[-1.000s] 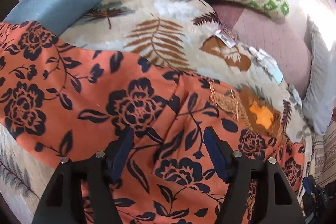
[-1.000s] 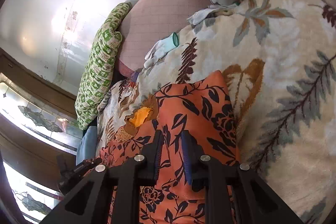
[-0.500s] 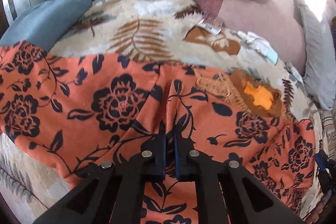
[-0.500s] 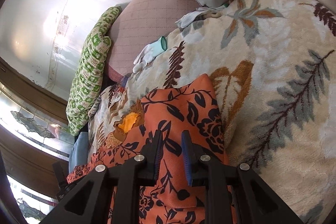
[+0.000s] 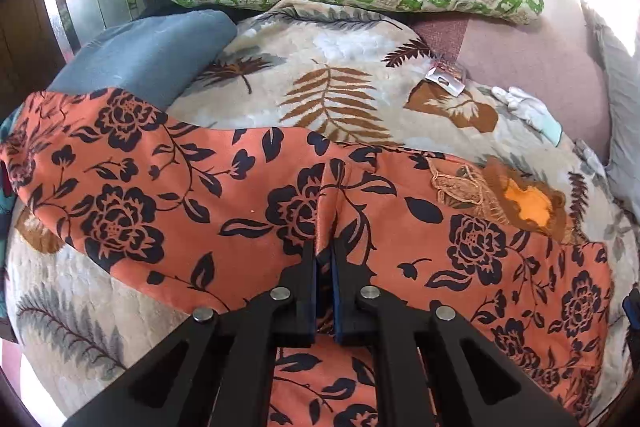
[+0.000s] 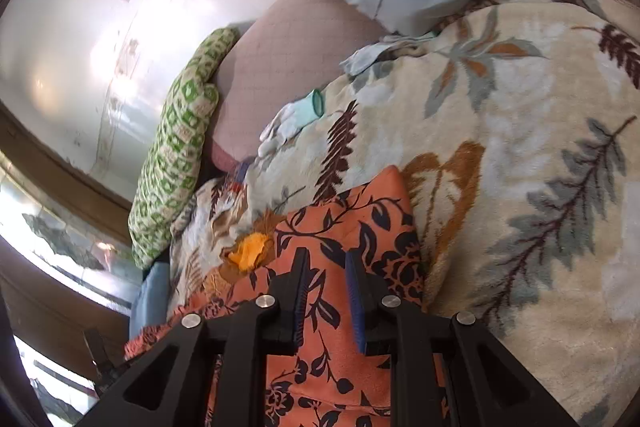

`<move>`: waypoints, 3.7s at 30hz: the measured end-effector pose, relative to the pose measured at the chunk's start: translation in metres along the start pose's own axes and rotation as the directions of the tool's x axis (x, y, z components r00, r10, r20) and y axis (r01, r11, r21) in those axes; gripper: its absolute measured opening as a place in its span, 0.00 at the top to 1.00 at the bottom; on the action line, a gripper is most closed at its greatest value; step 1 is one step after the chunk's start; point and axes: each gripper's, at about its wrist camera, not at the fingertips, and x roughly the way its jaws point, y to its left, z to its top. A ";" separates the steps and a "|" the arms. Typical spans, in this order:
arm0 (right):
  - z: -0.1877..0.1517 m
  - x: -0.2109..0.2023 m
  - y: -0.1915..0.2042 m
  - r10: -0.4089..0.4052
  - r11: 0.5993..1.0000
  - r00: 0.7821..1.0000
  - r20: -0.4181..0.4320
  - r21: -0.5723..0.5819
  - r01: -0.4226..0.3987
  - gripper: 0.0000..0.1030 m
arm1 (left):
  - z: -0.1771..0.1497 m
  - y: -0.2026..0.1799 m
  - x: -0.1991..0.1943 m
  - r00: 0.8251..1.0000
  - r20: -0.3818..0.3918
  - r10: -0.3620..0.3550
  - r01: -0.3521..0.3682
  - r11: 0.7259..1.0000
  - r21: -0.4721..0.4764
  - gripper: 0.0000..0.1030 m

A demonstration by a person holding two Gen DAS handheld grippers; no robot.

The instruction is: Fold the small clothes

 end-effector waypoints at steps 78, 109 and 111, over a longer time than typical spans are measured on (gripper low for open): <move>0.026 -0.080 -0.043 -0.006 0.979 0.983 0.181 0.200 -0.031 0.37 | 0.070 -0.120 -0.146 0.893 0.132 -0.431 0.414 0.900 0.138 0.96; 0.026 -0.052 -0.015 0.127 0.987 0.990 0.059 0.092 -0.132 0.37 | -0.015 -0.088 -0.068 0.977 0.068 -0.204 0.180 0.948 0.261 0.38; 0.019 -0.039 0.002 0.123 0.992 0.992 0.031 0.037 -0.124 0.37 | -0.011 -0.048 -0.050 0.994 0.069 -0.088 0.075 0.982 0.171 0.38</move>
